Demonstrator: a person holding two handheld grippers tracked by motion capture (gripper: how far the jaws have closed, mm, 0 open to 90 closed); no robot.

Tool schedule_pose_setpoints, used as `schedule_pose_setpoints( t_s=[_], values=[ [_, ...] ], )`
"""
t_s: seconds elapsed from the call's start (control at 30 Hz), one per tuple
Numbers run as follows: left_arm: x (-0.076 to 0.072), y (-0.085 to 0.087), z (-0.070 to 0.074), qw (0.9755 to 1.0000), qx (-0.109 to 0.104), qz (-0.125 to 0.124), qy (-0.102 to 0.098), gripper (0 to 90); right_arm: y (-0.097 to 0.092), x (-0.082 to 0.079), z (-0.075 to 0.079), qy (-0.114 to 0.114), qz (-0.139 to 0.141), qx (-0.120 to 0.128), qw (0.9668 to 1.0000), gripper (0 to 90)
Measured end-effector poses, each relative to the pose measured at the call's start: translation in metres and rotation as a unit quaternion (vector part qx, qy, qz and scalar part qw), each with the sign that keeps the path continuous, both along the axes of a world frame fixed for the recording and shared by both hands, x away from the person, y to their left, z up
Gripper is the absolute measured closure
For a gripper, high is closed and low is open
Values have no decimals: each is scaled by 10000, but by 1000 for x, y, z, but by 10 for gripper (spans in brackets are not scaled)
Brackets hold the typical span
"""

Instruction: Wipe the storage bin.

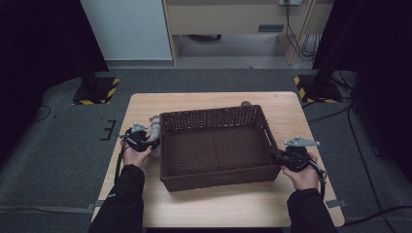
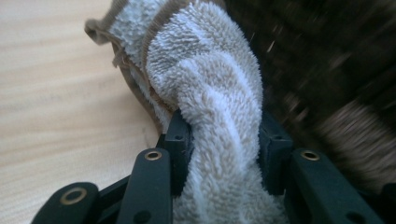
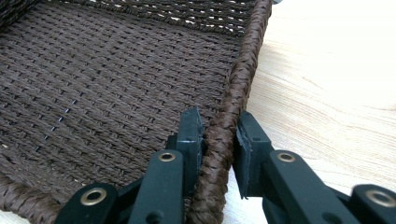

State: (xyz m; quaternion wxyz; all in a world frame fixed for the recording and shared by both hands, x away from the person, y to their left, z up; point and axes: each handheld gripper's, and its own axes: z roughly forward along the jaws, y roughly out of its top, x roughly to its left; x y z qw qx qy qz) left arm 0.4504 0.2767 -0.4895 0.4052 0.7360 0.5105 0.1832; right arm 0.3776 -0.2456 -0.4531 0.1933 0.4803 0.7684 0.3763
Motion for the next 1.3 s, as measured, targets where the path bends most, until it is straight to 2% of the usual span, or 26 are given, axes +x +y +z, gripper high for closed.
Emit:
schedule_pose_setpoints(
  t_s=[0.1, 0.23, 0.3, 0.4, 0.53, 0.67, 0.77, 0.83, 0.9, 0.93, 0.97, 1.0, 1.03, 1.07, 1.1, 1.13, 1.17, 1.2, 1.3],
  values=[
    [-6, 7, 16, 9987, -382, 27, -333, 636, 0, 0, 0, -14, 11, -21, 10000, 746],
    [-10, 9, 36, 9964, -514, -78, -665, 638, 0, 0, 0, -20, 2, -18, 10000, 746],
    [-9, 7, 43, 9961, -469, -133, -741, 638, 0, 0, 0, -16, 11, -29, 10000, 746],
    [-5, 4, 40, 9972, -289, -151, -670, 638, 0, 0, 0, -30, 14, -23, 10000, 743],
    [0, 2, 25, 9987, -127, -127, -467, 640, 1, 0, 0, -27, 31, -47, 10000, 741],
    [3, -4, 4, 9994, 278, -199, -105, 641, 0, 0, 0, -27, 33, -42, 10000, 741],
    [5, -8, -13, 9981, 530, -237, 221, 642, 1, -1, 0, -25, 31, -40, 10000, 741],
    [6, -9, -16, 9973, 610, -250, 322, 642, 1, -1, 0, -38, 25, -36, 10000, 741],
    [5, -7, -13, 9980, 502, -220, 322, 642, 1, -1, 0, -40, 33, -49, 10000, 741],
    [4, -5, -11, 9987, 374, -184, 280, 644, 1, -1, 0, -35, 31, -45, 10000, 741],
    [4, -5, -11, 9987, 374, -184, 280, 646, 1, -1, 0, -35, 31, -45, 10000, 741],
    [1, -1, -3, 9999, 114, -93, 85, 647, 0, -1, 0, -36, 38, -54, 10000, 741],
    [-1, 2, 3, 9999, -51, -86, -75, 650, 0, -1, 0, -34, 33, -52, 10000, 741],
    [-2, 4, 10, 9996, -201, -102, -150, 651, 1, -1, 0, -31, 22, -41, 10000, 741],
    [-2, 4, 10, 9996, -201, -102, -150, 651, 1, -1, 0, -29, 20, -45, 10000, 741],
    [-3, 5, 19, 9992, -244, -133, -272, 651, 1, -1, 0, -29, 20, -45, 10000, 741],
    [-5, 8, 36, 9981, -350, -213, -461, 651, 1, -1, 0, -33, 26, -51, 10000, 741],
    [-6, 8, 44, 9975, -329, -233, -576, 651, 1, -1, 0, -29, 18, -50, 10000, 742],
    [-5, 6, 53, 9972, -283, -295, -624, 649, 1, -1, 0, -12, 15, -56, 10000, 741]
  ],
)
